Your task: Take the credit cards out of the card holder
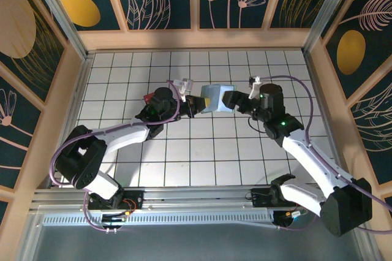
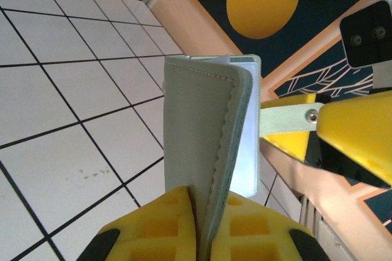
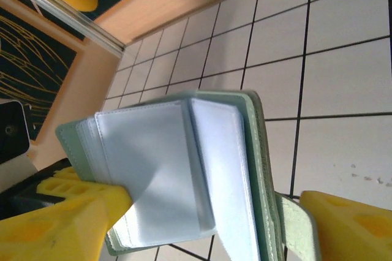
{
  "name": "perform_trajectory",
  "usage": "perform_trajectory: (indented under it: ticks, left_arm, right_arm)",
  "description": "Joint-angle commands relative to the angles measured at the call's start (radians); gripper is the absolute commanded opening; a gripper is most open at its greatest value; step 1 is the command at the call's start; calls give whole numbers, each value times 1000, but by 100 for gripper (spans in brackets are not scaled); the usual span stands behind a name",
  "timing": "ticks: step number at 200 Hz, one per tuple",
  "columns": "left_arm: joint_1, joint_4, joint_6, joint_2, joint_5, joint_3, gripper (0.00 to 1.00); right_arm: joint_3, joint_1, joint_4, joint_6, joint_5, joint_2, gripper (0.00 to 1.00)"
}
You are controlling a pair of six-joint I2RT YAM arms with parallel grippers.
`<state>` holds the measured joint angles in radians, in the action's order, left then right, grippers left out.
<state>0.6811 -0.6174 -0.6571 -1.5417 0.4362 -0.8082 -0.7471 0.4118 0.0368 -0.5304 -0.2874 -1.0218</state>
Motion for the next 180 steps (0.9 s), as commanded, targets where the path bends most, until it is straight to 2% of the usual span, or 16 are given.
perform_trajectory:
  ticks: [1, 23, 58, 131, 180]
  left_arm:
    - [5, 42, 62, 45, 1, -33, 0]
    - [6, 53, 71, 61, 2, -36, 0]
    - [6, 46, 66, 67, 19, -42, 0]
    - [6, -39, 8, 98, 76, -34, 0]
    - [6, -101, -49, 147, 64, 30, 0]
  right_arm:
    - [53, -31, -142, -20, -75, 49, 87]
    - [90, -48, -199, -22, -110, 82, 99]
    - [112, -55, -233, -14, -157, 100, 99]
    - [130, -77, -133, 10, -62, 78, 99]
    - [164, -79, -230, 20, -210, 81, 99]
